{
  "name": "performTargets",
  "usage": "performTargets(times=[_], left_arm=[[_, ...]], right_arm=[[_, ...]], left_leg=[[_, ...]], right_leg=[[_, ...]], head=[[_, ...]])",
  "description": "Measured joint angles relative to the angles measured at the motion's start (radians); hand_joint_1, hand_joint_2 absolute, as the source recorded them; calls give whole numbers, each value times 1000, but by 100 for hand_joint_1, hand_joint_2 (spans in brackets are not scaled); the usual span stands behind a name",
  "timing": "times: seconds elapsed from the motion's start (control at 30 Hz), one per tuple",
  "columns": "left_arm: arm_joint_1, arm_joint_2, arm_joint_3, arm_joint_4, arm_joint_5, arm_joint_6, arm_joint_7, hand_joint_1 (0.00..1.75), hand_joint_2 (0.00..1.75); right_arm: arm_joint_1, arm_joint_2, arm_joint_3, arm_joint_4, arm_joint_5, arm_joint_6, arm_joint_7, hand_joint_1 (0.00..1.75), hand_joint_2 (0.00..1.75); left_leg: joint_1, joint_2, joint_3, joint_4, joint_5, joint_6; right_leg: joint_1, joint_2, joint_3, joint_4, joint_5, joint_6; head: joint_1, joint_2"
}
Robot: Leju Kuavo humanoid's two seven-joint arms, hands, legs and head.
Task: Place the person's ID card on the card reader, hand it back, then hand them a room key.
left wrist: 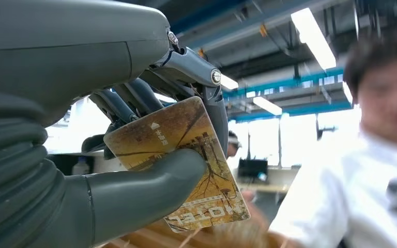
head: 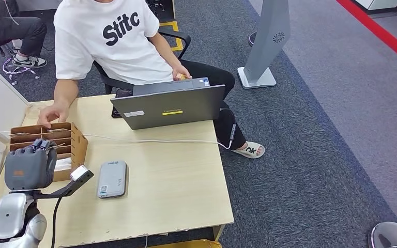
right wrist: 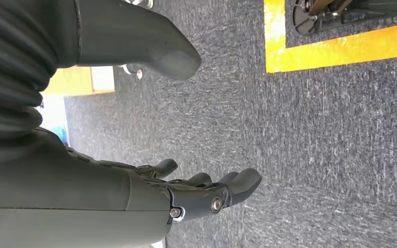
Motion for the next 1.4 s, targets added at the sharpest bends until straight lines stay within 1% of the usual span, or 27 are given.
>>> performTargets(times=[0.07, 0.17, 0.3, 0.43, 0.67, 0.87, 0.9, 1.0, 1.03, 1.23, 1.4], left_arm=[[-2, -12, 15, -38, 53, 18, -20, 175, 175], [-31, -20, 49, -64, 105, 8, -41, 175, 175], [-85, -23, 100, -67, 124, 9, -58, 175, 175], [-120, -22, 135, -64, 109, 18, -55, 175, 175], [-180, -17, 184, -7, 86, 28, -53, 175, 175], [-254, -6, 203, 107, 49, 22, -50, 175, 175], [-260, -6, 203, 122, 40, 23, -51, 143, 175], [-266, -12, 202, 148, 18, 30, -51, 12, 175], [-266, -16, 202, 152, 12, 32, -49, 0, 175], [-258, -38, 202, 157, 14, 42, -38, 0, 175], [-255, -41, 202, 156, 23, 44, -39, 0, 175]], right_arm=[[-1, 3, 0, 0, 9, -2, 0, 0, 175], [-1, 5, 0, 0, 21, -1, 0, 0, 175], [-2, 5, 0, 0, 35, 0, 1, 0, 175], [-3, 6, 0, 0, 45, 1, 4, 0, 175], [-8, 8, 0, 0, 60, 11, 13, 0, 175], [-14, 10, 0, 0, 70, 14, 17, 0, 175], [-14, 10, 0, 0, 71, 14, 18, 0, 175], [-14, 10, 0, 0, 71, 14, 20, 0, 175], [-14, 11, 0, 0, 71, 14, 20, 0, 175], [-15, 13, 0, 0, 71, 14, 23, 0, 175], [-15, 14, 0, 0, 71, 14, 23, 0, 175]], left_leg=[[0, 0, 0, 0, 0, 0], [0, 0, 0, 0, 1, 0], [1, 0, 0, 0, 2, -2], [1, 0, 0, 0, 2, -2], [1, -1, 0, 0, 2, -2], [1, -2, 1, 0, 3, -2], [1, -2, 1, 0, 3, -2], [1, -1, 1, 0, 3, -2], [1, -1, 1, 0, 3, -2], [1, -1, 0, 0, 3, -2], [1, -1, 0, 0, 2, -2]], right_leg=[[0, 0, 0, 0, 0, 0], [0, -1, 0, 0, 0, 0], [0, 0, 0, 1, 1, -1], [0, 0, 0, 1, 1, -1], [0, -1, 0, 1, 0, 0], [0, -2, 1, 1, 1, -1], [0, -2, 0, 1, 1, -1], [0, -1, 0, 1, 2, -1], [0, -1, 0, 1, 2, -1], [0, -1, 0, 1, 1, -1], [0, -1, 0, 1, 1, -1]], head=[[0, 0], [0, 0], [0, 0], [0, 0], [0, 0], [0, 0], [0, 0], [0, 0], [0, 0], [0, 0], [0, 0]])
